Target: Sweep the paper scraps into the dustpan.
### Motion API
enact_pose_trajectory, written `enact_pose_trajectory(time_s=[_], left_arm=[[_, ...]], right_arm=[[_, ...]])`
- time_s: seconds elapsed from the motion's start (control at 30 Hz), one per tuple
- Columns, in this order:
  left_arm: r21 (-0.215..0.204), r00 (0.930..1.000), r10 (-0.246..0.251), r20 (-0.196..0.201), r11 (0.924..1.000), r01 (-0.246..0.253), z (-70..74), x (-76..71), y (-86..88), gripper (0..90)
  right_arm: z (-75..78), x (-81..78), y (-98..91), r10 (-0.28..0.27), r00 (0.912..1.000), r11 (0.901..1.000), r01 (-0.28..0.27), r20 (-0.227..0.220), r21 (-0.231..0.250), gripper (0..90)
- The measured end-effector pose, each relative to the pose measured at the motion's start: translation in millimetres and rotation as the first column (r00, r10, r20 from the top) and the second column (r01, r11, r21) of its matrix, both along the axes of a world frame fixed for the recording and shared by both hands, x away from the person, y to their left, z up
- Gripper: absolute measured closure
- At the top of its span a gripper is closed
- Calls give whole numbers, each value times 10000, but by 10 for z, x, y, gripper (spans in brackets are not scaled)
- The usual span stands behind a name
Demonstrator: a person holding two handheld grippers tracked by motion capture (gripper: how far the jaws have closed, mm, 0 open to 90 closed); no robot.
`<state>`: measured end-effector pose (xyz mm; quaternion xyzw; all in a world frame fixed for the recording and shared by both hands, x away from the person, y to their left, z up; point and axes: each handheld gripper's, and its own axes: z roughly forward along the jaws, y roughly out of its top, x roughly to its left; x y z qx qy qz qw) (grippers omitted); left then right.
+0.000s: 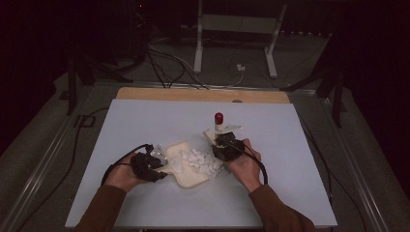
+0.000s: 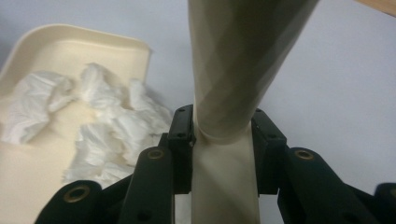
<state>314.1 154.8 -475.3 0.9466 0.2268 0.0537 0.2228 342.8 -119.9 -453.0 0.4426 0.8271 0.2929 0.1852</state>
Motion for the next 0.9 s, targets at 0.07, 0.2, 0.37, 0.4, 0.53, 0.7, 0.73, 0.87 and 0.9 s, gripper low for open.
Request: enact_pose_trajectory(time_s=[0.07,0.2,0.37,0.4,0.53,0.7,0.73,0.87,0.9], left_arm=[[1,10000,5,-3,10000,-5,-2,1,0,664],[21,10000,1,46,10000,-1,-4,-1,-8,664],[-4,10000,16,24,10000,-16,-9,-4,-21,664],[-16,10000,17,11,10000,-17,-9,-4,-23,664],[-71,10000,59,4,10000,-59,-14,-7,-31,664],[-94,10000,34,11,10000,-34,-22,-9,-49,664],[-102,10000,43,2,9999,-43,-24,-10,-52,664],[-154,10000,90,12,9998,-90,-29,-15,-54,664],[-131,10000,76,15,9999,-75,-29,-15,-53,664]], right_arm=[[6,-13,37,44,10000,10000,-43,-19,51,671],[4,-43,114,124,9999,9998,-123,-64,170,671],[-1,-69,220,196,9998,9995,-194,-84,247,671],[2,-68,240,215,9997,9994,-212,-99,271,671],[20,-56,315,280,9994,9988,-272,-194,411,671],[26,-55,429,448,9986,9979,-434,-278,489,671],[27,-60,455,470,9985,9977,-455,-284,508,671],[37,-83,537,654,9976,9967,-643,-204,501,671],[43,-86,553,680,9975,9963,-669,-200,543,671]])
